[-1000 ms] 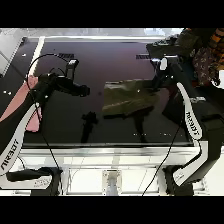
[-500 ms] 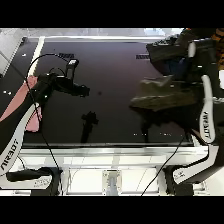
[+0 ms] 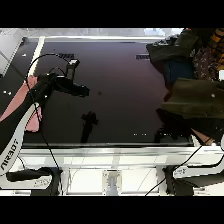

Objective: Fold the clothes and pants, and hang the long-sleeved shirts on hangers.

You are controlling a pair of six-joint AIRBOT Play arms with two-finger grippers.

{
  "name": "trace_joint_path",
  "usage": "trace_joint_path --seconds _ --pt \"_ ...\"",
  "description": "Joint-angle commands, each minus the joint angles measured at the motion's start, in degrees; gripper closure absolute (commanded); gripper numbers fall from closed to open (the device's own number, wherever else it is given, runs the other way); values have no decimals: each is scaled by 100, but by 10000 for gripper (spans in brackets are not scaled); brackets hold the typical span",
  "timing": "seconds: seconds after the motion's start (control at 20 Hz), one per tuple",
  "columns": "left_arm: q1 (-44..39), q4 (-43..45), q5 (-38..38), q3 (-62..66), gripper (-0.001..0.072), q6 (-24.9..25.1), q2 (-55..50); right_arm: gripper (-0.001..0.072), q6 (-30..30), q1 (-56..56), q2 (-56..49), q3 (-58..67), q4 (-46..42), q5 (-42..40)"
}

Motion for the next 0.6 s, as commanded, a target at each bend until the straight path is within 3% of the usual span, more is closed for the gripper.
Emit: trace_joint_path --seconds 0.0,0.1,0.15,0.25,0.3,0.45,0.55 --pt "2 2 -4 4 430 13 2 698 -72 -824 44 -811 -59 -142" --pt "0 0 -68 4 430 13 2 697 -74 -1163 44 -1213 -39 -450" --pt "0 -2 -136 4 430 11 2 638 -72 -1272 44 -1370 -22 -605" --pt "0 -24 -262 4 430 7 2 425 -66 -1416 44 -1635 -22 -809" --pt "0 -22 -293 4 430 9 2 372 -48 -1453 44 -1694 -22 -887" --pt "2 33 -299 4 430 9 2 372 -46 -1438 50 -1696 46 -1008" --pt "2 138 -299 4 431 11 -15 372 -55 -1325 63 -1696 595 -1075"
